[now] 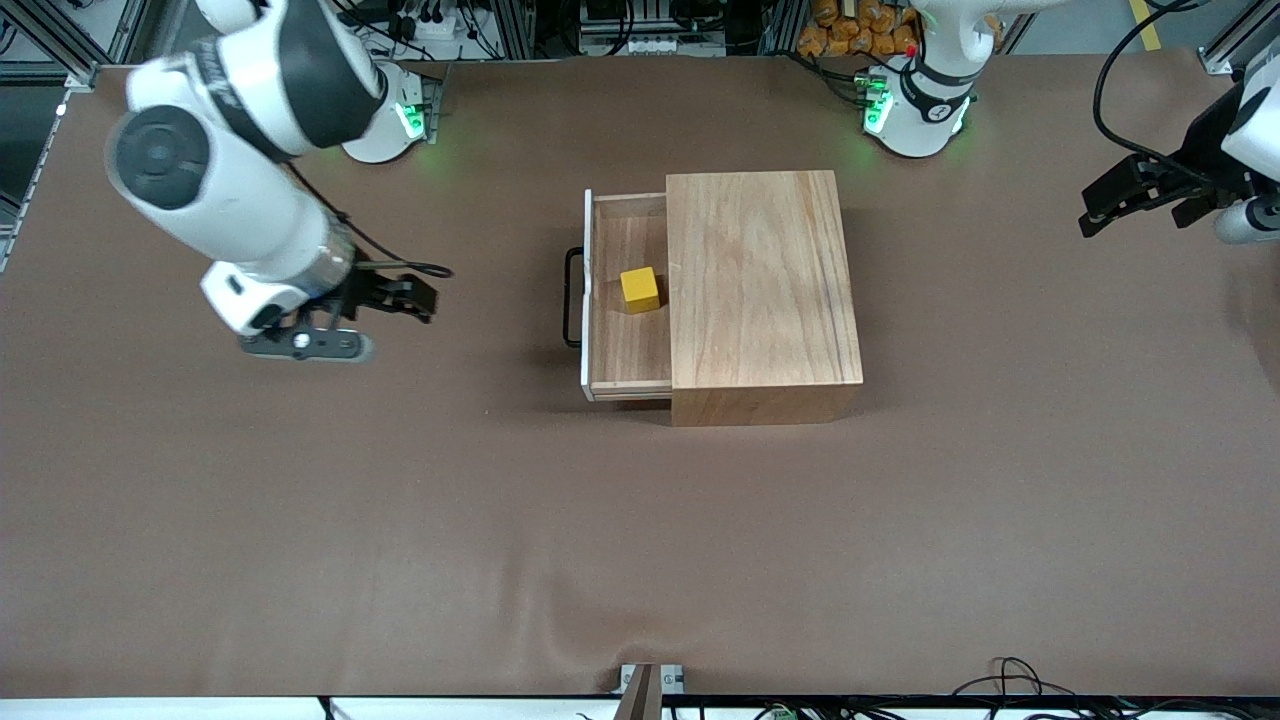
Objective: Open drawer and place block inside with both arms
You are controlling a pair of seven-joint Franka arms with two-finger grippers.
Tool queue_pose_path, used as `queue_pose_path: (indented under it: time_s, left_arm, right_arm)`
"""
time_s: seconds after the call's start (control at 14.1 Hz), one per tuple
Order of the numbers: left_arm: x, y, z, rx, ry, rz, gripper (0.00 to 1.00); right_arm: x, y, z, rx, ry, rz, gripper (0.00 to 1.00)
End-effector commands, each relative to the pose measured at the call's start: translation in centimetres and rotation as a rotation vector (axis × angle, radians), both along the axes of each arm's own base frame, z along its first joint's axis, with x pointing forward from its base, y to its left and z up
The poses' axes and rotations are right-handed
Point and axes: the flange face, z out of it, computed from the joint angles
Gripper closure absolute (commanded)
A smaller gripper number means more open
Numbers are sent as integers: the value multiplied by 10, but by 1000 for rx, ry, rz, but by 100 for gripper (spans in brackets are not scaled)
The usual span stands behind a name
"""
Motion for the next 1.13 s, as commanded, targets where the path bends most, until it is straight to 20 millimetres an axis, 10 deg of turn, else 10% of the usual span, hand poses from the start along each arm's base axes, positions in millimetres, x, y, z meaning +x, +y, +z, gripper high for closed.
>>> queue_pose_path:
  time_s: [0.0, 0.64, 1.06]
  left_arm:
    - [-5, 0, 1, 10, -17, -1, 0]
    - [-2, -1, 1, 5, -17, -12, 0]
    - [-1, 5, 4, 4, -23, -15, 0]
  right_arm:
    - [-9, -41, 24, 9, -5, 11, 0]
    - [-31, -154, 80, -5, -39, 91, 0]
    - [-53, -186, 102, 2, -7, 94, 0]
